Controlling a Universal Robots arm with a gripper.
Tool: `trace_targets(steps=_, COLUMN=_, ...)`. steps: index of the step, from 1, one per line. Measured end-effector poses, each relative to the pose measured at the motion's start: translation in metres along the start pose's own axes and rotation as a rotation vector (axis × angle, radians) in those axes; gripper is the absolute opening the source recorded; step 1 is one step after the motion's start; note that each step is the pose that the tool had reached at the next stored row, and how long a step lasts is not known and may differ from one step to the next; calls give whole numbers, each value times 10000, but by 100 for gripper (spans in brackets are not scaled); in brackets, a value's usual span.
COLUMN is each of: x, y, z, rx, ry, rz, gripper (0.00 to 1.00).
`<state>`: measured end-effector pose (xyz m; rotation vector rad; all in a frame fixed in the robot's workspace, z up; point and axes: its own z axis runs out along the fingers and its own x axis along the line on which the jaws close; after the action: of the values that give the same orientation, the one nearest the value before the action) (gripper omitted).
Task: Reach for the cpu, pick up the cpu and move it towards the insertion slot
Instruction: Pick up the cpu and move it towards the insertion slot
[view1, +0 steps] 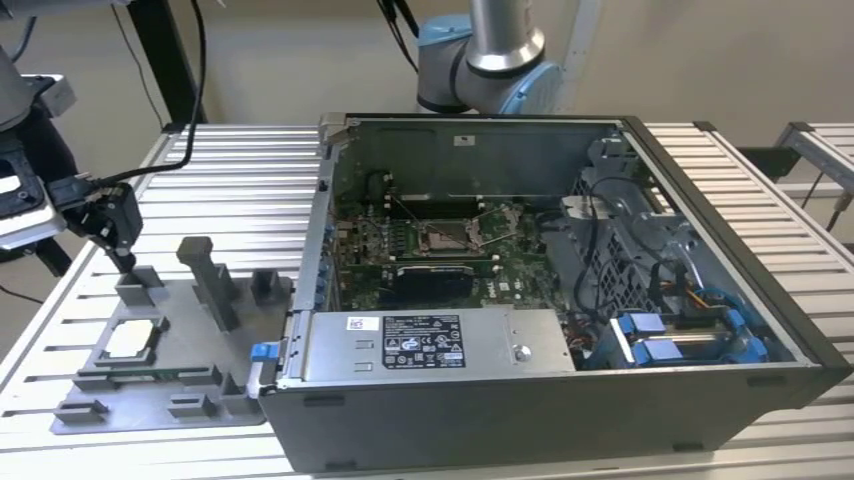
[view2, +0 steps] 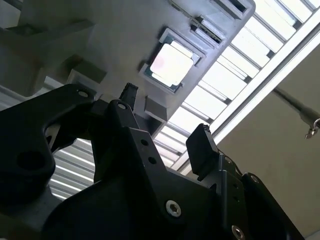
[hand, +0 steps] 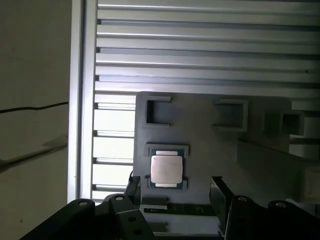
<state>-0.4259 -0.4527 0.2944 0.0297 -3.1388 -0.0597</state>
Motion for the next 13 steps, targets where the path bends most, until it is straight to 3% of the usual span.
trace_targets(steps=13, x=0, y=-2, z=33, rx=-1, ry=-1, rz=-1, gripper=100)
